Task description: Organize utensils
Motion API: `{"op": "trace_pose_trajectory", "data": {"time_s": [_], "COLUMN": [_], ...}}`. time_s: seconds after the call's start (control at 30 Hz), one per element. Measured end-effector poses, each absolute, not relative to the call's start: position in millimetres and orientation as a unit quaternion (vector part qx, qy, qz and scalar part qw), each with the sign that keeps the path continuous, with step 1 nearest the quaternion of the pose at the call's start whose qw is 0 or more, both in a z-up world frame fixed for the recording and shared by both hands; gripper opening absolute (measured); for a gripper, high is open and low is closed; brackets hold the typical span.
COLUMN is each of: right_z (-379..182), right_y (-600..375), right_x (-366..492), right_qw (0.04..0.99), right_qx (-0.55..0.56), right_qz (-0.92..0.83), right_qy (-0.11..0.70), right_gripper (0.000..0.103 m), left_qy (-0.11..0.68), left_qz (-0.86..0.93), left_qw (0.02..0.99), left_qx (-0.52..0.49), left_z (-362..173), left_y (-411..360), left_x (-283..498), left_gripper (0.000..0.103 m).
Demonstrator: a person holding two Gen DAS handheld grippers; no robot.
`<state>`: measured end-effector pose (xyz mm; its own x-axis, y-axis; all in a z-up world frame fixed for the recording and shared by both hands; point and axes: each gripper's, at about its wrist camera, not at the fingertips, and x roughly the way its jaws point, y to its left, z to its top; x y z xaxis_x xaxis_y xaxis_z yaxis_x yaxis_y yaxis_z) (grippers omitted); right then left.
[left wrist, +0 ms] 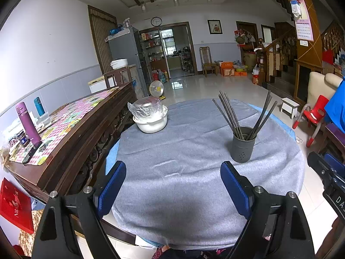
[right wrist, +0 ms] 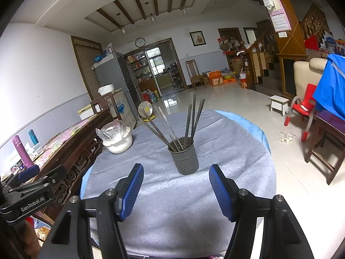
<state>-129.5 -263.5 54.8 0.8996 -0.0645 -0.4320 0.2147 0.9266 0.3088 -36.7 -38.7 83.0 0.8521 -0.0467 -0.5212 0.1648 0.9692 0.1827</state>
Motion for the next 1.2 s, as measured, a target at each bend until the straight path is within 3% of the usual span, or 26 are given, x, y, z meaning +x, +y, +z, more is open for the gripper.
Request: {"op": "trace_pose_trajectory", "data": {"time_s": [1.2], "right_z": [44.2], "right_y": [-296.0], "right_x": [-44.7], "right_qw": [0.952], "right_qx": [0.177], "right_qz": [-0.069], "right_qy": [0.240], "right_gripper": [0.068], "left_qy": [0.317], "left_qz": [-0.059], "left_qw": [0.940], "left_qx": [0.110], "left_z": [67.3], "left_y": [-73.2], "left_x": [48.4], "left_gripper": [0.089]}}
